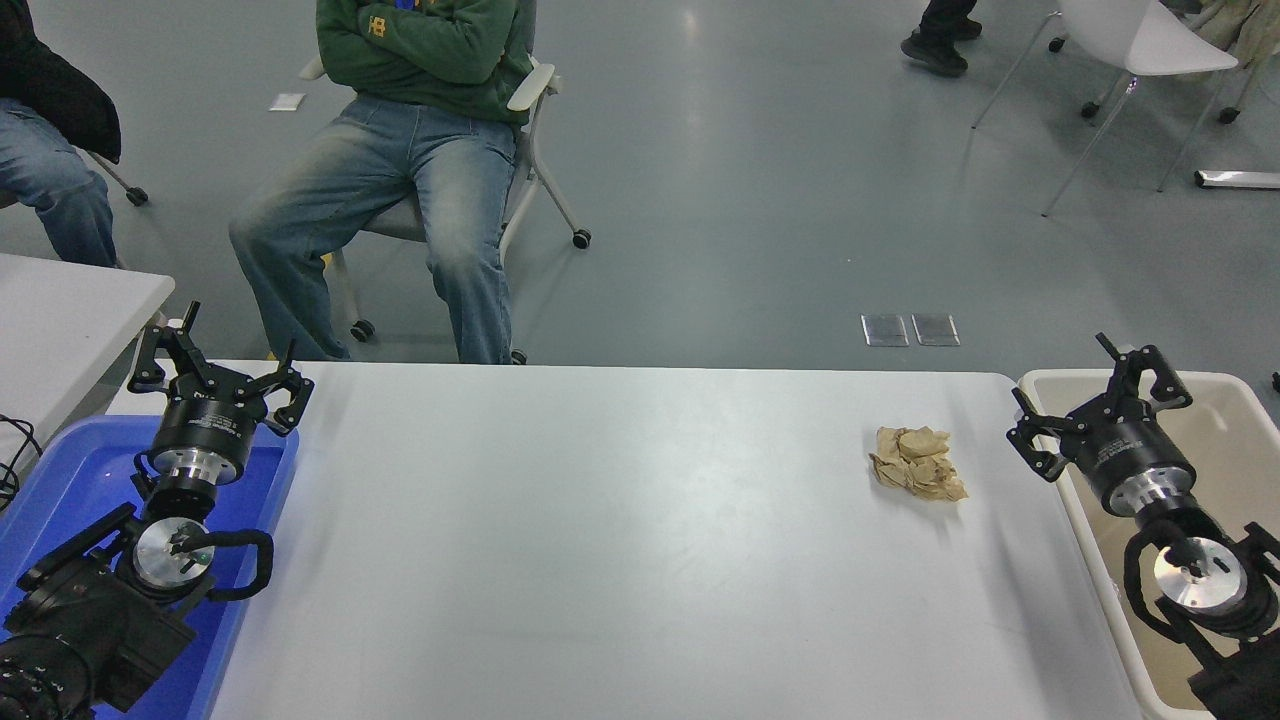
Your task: Clean the table surface
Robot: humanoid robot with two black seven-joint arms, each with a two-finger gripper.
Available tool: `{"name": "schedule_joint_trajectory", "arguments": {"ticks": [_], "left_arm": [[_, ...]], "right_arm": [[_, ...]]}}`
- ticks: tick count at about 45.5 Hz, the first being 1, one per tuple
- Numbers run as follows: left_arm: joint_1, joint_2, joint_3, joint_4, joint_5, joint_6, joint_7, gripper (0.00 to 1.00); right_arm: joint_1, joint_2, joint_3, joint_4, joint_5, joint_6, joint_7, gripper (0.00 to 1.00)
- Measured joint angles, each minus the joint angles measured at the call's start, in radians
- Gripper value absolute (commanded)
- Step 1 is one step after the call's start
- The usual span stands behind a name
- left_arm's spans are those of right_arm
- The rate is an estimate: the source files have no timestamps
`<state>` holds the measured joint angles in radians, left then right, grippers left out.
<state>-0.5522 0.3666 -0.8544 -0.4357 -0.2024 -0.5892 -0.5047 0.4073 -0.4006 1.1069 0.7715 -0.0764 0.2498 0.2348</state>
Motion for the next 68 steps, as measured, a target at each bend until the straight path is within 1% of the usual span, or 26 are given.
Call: {"name": "schedule_joint_trajectory", "arguments": {"ticks": [12, 22, 32, 37, 50, 61, 68], "left_arm": [[0.0, 0.0, 0.0, 0.0, 0.0, 0.0, 0.0, 1.0], [0.0, 0.0, 0.0, 0.0, 0.0, 0.0, 0.0, 1.0], [0.0, 0.0, 0.0, 0.0, 0.0, 0.0, 0.0, 1.0], [0.0, 0.0, 0.0, 0.0, 0.0, 0.0, 0.0, 1.0], [0.0, 0.0, 0.0, 0.0, 0.0, 0.0, 0.0, 1.0], [0.0, 0.0, 0.0, 0.0, 0.0, 0.0, 0.0, 1.0], [0.0, 0.0, 0.0, 0.0, 0.0, 0.0, 0.0, 1.0]], "right_arm": [[0.031, 0.008, -0.043, 0.0, -0.027, 0.001, 0.001, 1.0], [0.063, 0.011, -0.13, 0.007, -0.115, -0.02, 0.001, 1.0], [0.093, 0.007, -0.222, 0.017, -0.276, -0.051, 0.0, 1.0], [0.103, -0.002, -0.253, 0.033, -0.383, -0.08, 0.002, 1.0], [0.141, -0.036, -0.377, 0.083, -0.715, -0.216, 0.005, 1.0], [0.226, -0.097, -0.564, 0.137, -0.858, -0.278, 0.009, 1.0], [0.295, -0.123, -0.704, 0.153, -0.943, -0.334, 0.03, 1.0]]}}
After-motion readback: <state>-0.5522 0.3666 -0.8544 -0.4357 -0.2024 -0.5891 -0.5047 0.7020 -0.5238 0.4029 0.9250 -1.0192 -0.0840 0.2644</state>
